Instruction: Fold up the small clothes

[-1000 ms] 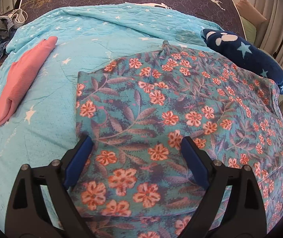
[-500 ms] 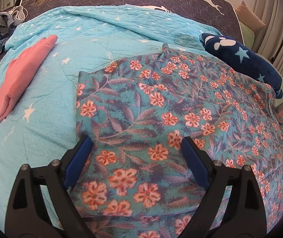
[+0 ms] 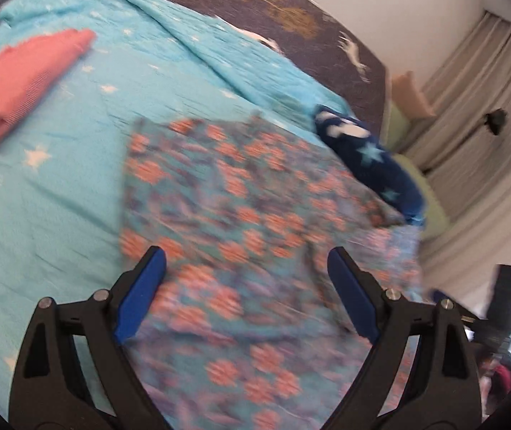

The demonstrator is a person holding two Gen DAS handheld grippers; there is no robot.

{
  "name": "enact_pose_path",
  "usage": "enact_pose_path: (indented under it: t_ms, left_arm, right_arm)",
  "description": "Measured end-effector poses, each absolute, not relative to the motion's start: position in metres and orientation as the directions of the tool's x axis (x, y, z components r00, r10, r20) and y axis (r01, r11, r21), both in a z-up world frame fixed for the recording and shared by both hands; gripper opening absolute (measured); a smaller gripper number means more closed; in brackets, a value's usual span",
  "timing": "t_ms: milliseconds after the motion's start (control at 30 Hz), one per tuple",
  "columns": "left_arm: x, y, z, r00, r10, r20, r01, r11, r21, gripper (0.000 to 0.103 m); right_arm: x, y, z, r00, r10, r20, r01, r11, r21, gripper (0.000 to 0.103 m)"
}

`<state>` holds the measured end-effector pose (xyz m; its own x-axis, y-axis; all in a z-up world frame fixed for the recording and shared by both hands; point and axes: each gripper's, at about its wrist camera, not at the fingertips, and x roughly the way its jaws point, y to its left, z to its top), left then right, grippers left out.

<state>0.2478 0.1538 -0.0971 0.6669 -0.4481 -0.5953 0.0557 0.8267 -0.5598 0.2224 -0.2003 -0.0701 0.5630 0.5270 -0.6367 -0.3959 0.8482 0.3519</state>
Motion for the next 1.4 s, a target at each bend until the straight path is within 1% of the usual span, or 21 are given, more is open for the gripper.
enact_pose_path:
  t_ms: [100, 167, 200, 233, 300, 367, 400, 433, 467, 500, 600, 667, 733, 800, 867, 967, 1133, 1333, 1367, 1400]
  left_arm:
    - [0.247, 0.121, -0.090, 0.607, -0.517, -0.603, 0.150, 0.820, -0.553, 0.091]
    - [0.252, 0.092, -0.091, 0.558, -0.533, -0.636, 0.193, 0.829, -0.525, 0.091]
    - [0.254, 0.081, -0.093, 0.549, -0.520, -0.655, 0.198, 0.842, -0.502, 0.087]
    - [0.258, 0.068, -0.096, 0.549, -0.491, -0.677, 0.197, 0.863, -0.465, 0.073]
    - [0.274, 0.048, -0.104, 0.535, -0.424, -0.731, 0.180, 0.902, -0.392, 0.060]
    - [0.283, 0.042, -0.105, 0.545, -0.415, -0.728, 0.170, 0.905, -0.389, 0.054]
    - [0.287, 0.040, -0.104, 0.541, -0.429, -0.723, 0.169, 0.898, -0.406, 0.037]
    - [0.289, 0.040, -0.102, 0.531, -0.447, -0.719, 0.169, 0.888, -0.427, 0.010]
    - [0.291, 0.039, -0.099, 0.520, -0.474, -0.711, 0.174, 0.873, -0.455, 0.006]
    - [0.289, 0.041, -0.094, 0.532, -0.479, -0.698, 0.179, 0.870, -0.460, 0.006]
    - [0.274, 0.045, -0.066, 0.614, -0.459, -0.642, 0.223, 0.881, -0.417, 0.006]
    - [0.265, 0.055, -0.045, 0.656, -0.456, -0.602, 0.237, 0.881, -0.409, 0.006]
    - [0.259, 0.067, -0.026, 0.702, -0.414, -0.580, 0.235, 0.903, -0.360, 0.006]
    - [0.257, 0.081, -0.014, 0.743, -0.346, -0.573, 0.208, 0.933, -0.294, 0.006]
    - [0.258, 0.103, -0.009, 0.769, -0.264, -0.581, 0.153, 0.960, -0.234, 0.006]
    - [0.265, 0.130, -0.018, 0.759, -0.212, -0.616, 0.092, 0.971, -0.221, 0.006]
    - [0.275, 0.153, -0.048, 0.709, -0.215, -0.672, 0.034, 0.961, -0.273, 0.007]
    - [0.271, 0.157, -0.075, 0.668, -0.203, -0.716, -0.001, 0.962, -0.274, 0.007]
    - [0.272, 0.158, -0.078, 0.663, -0.200, -0.721, -0.009, 0.962, -0.274, 0.009]
    - [0.273, 0.159, -0.080, 0.659, -0.190, -0.728, -0.020, 0.963, -0.269, 0.017]
  right_arm:
    - [0.212, -0.233, -0.081, 0.616, 0.413, -0.671, -0.293, 0.911, 0.292, 0.055]
    - [0.211, -0.250, -0.083, 0.643, 0.359, -0.677, -0.224, 0.933, 0.282, 0.056]
    - [0.202, -0.260, -0.084, 0.653, 0.341, -0.676, -0.193, 0.938, 0.287, 0.056]
    - [0.200, -0.271, -0.086, 0.659, 0.332, -0.675, -0.169, 0.940, 0.298, 0.057]
    - [0.198, -0.288, -0.090, 0.668, 0.324, -0.670, -0.122, 0.936, 0.331, 0.060]
    - [0.192, -0.298, -0.092, 0.673, 0.328, -0.663, -0.097, 0.927, 0.361, 0.061]
    - [0.190, -0.301, -0.092, 0.675, 0.329, -0.660, -0.088, 0.924, 0.371, 0.061]
    - [0.189, -0.304, -0.092, 0.677, 0.327, -0.659, -0.082, 0.924, 0.374, 0.062]
    - [0.188, -0.308, -0.092, 0.682, 0.320, -0.658, -0.075, 0.925, 0.372, 0.062]
    - [0.189, -0.306, -0.091, 0.685, 0.314, -0.657, -0.073, 0.927, 0.368, 0.062]
    - [0.189, -0.306, -0.092, 0.693, 0.299, -0.656, -0.066, 0.932, 0.355, 0.062]
    - [0.189, -0.306, -0.091, 0.701, 0.281, -0.655, -0.071, 0.942, 0.329, 0.065]
    - [0.189, -0.306, -0.092, 0.705, 0.241, -0.667, -0.068, 0.959, 0.275, 0.073]
    - [0.195, -0.299, -0.096, 0.691, 0.173, -0.702, -0.063, 0.982, 0.180, 0.073]
    - [0.199, -0.290, -0.101, 0.679, 0.147, -0.719, -0.080, 0.989, 0.126, 0.073]
    - [0.204, -0.277, -0.104, 0.665, 0.148, -0.732, -0.116, 0.989, 0.095, 0.073]
    - [0.215, -0.266, -0.111, 0.658, 0.116, -0.744, -0.108, 0.992, 0.060, 0.073]
    - [0.225, -0.256, -0.113, 0.657, 0.062, -0.751, -0.105, 0.994, -0.010, 0.073]
    - [0.227, -0.255, -0.114, 0.655, 0.051, -0.754, -0.106, 0.994, -0.024, 0.073]
    - [0.229, -0.254, -0.115, 0.651, 0.044, -0.758, -0.106, 0.994, -0.033, 0.072]
